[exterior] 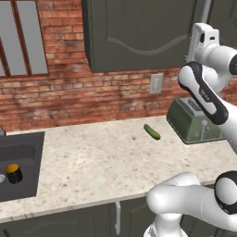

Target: Pick the mug and place it in the sink. Pick the bowl and place it in the open cabinet and then close the cabinet.

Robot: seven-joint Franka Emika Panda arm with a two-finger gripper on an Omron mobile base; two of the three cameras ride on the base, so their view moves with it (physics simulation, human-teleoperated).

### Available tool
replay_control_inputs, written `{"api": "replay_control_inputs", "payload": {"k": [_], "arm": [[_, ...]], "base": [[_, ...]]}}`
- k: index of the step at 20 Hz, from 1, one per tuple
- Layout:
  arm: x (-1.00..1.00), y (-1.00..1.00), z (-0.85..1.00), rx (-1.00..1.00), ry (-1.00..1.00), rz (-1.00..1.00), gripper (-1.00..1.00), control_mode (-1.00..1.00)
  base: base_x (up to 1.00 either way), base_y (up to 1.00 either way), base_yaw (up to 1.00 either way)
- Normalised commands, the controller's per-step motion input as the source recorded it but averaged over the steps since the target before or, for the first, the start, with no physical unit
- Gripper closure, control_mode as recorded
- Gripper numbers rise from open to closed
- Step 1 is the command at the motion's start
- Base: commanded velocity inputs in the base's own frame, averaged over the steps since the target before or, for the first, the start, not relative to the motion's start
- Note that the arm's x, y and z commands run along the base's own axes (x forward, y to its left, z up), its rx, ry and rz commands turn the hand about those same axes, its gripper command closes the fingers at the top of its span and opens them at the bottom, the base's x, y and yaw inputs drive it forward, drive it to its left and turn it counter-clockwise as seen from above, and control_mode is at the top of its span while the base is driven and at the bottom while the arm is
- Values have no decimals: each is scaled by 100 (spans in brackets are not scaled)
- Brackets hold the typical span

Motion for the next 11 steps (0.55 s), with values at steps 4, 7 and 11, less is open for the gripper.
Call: {"api": "replay_control_inputs", "payload": {"k": [4, 7, 11], "arm": [[37, -1, 0, 0, 5, 9, -100, -100], [26, 0, 0, 0, 3, 8, -100, -100], [3, 0, 0, 0, 0, 4, -100, -100]], "base": [[0, 0, 0], [0, 0, 0], [0, 0, 0]]}}
